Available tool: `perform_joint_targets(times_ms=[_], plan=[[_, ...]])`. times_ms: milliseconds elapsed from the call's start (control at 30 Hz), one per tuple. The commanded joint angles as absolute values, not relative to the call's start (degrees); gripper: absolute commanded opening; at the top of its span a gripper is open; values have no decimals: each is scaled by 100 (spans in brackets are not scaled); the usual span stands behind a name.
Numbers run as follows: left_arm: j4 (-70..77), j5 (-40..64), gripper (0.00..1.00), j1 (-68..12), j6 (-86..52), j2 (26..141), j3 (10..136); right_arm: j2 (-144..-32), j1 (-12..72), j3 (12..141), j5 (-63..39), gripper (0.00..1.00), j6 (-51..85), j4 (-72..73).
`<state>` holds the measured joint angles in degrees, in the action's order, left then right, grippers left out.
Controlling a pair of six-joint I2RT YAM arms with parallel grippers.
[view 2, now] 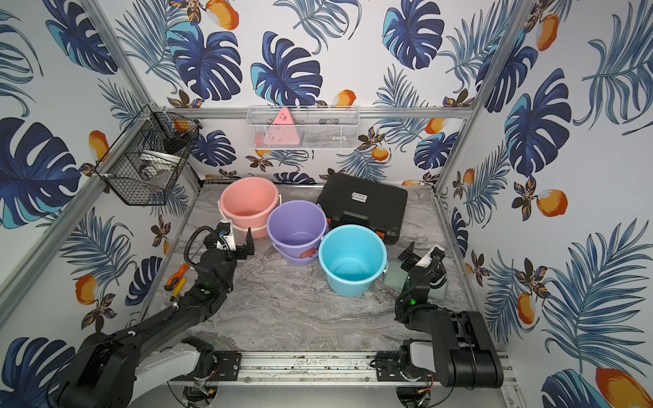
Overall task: Wipe the inside of the bucket with a cloth
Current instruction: Pick up the bucket from the center of the board.
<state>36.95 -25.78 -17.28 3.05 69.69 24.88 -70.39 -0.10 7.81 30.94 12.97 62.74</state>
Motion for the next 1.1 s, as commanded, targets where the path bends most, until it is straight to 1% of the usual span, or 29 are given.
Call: perform_joint_targets(times_ms=[0, 67, 133, 167, 200, 233, 267, 333, 467, 533, 567, 633, 700, 733, 800, 867, 933, 1000, 1067], plan=[[1606, -2696, 99, -1807, -282, 6748, 3274, -6349, 0, 1044, 3768, 100, 1687, 4498], [388, -2817, 99, -1903, -818, 6859, 4053, -5866, -21, 1213, 3799, 100, 1974, 3725], [-659, -2240, 99, -1953, -986, 7036, 4817, -5517, -18, 1377, 3706, 100, 2138, 3177], [-971, -2017, 99, -2000, -1102, 7122, 5093, -5371, -18, 1483, 3655, 100, 2246, 2821], [-1248, -2115, 99, -2117, -1398, 7206, 5340, -5204, -18, 1646, 3647, 100, 2377, 2353], [-1453, -2539, 99, -2327, -1815, 7255, 5513, -5076, -17, 1808, 3679, 100, 2595, 1910], [-1701, -2714, 99, -2450, -2047, 7284, 5694, -5026, -22, 1977, 3836, 100, 2881, 1483], [-2124, -2046, 99, -2649, -2237, 7269, 6001, -5016, -20, 2423, 3971, 100, 3207, 509], [-2046, -1276, 99, -3268, -2825, 6982, 6041, -5011, -18, 2926, 3339, 100, 3183, -326], [-2094, -1289, 99, -3734, -3058, 7001, 6147, -4896, -20, 3041, 2996, 100, 3217, -610], [-2125, -1432, 99, -3990, -3076, 7027, 6200, -4830, -25, 3033, 2818, 100, 3196, -621], [-2141, -2171, 99, -4784, -3053, 7098, 6305, -4652, -35, 3041, 2388, 100, 3130, -742], [-2533, -2922, 99, -5499, -3238, 7327, 6598, -4482, -44, 3050, 2207, 100, 3247, -902], [-2727, -3038, 99, -5692, -3458, 7502, 6773, -4389, -61, 3050, 2070, 100, 3282, -941], [-2917, -2978, 99, -5917, -4039, 7720, 6944, -4299, -87, 3070, 1857, 100, 3301, -1041], [-2541, -3005, 99, -6141, -4446, 7734, 6714, -4323, -101, 3181, 1933, 100, 3553, -1374], [-2188, -3270, 99, -6371, -4816, 7652, 6436, -4440, -123, 3366, 1947, 100, 3485, -1675], [-1910, -3348, 99, -6465, -5030, 7545, 6199, -4617, -160, 3568, 2051, 100, 3415, -1972], [-1848, -3272, 99, -6478, -5198, 7542, 6129, -4823, -293, 3752, 1863, 100, 3286, -2153]])
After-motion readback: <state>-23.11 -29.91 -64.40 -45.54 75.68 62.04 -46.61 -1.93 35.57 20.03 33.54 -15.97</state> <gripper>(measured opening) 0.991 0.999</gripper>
